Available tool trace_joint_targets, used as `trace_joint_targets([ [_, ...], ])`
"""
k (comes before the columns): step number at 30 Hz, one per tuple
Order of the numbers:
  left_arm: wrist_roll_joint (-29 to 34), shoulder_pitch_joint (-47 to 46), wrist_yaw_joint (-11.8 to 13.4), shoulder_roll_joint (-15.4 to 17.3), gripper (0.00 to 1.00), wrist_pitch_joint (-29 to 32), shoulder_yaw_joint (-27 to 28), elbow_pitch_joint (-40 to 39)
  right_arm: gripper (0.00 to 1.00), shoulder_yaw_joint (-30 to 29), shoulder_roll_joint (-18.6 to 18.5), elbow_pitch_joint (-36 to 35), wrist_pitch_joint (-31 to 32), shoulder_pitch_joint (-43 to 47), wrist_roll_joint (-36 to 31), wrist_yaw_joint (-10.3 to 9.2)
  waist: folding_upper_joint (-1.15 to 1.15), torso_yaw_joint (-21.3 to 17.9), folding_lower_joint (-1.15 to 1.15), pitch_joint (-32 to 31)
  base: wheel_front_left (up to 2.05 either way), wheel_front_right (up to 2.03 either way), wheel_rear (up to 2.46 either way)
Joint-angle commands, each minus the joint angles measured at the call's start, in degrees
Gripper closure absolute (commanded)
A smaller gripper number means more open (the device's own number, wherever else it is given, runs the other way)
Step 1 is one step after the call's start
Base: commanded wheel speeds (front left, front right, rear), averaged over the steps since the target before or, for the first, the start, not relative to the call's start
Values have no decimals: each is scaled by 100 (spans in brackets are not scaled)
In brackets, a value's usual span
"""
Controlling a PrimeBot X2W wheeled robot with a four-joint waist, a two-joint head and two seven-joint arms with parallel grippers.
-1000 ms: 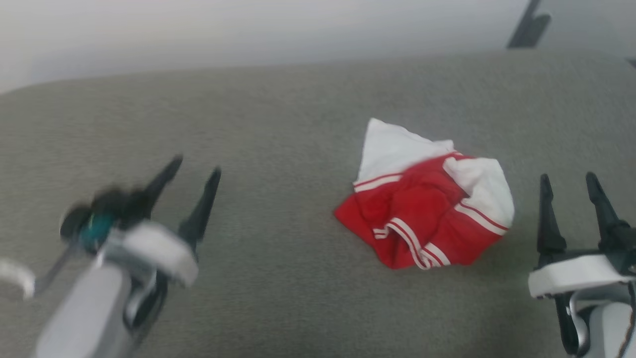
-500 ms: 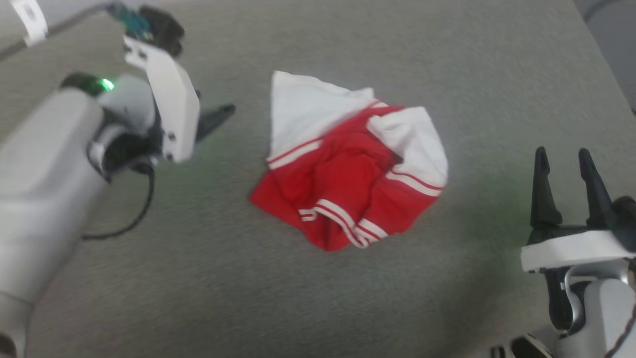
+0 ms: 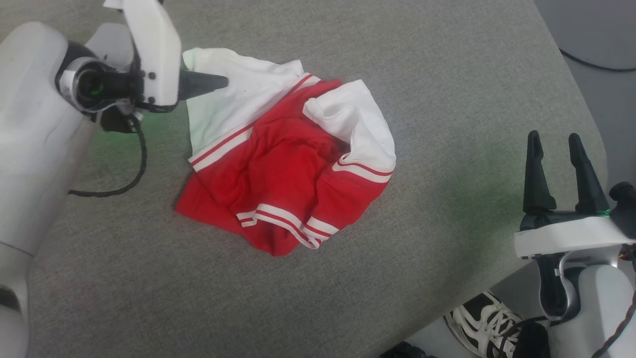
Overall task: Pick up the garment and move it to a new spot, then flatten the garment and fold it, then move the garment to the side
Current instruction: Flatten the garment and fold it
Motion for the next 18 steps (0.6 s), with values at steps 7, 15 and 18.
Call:
trace_joint_targets([
  [7, 137, 210, 7, -48, 100, -121, -434, -69, 0, -51, 15, 3, -8, -81, 39, 1, 0, 25, 0, 57, 0, 0, 0],
  [15, -164, 208, 6, 107, 100, -1099, -282, -203, 0, -292, 12, -100, -8, 39, -307, 1, 0, 704, 0, -322, 0, 0, 0],
  [18, -315, 337, 6, 210, 100, -1381, -219, -292, 0, -363, 9, -121, -7, 85, -439, 1, 0, 962, 0, -500, 0, 0, 0],
])
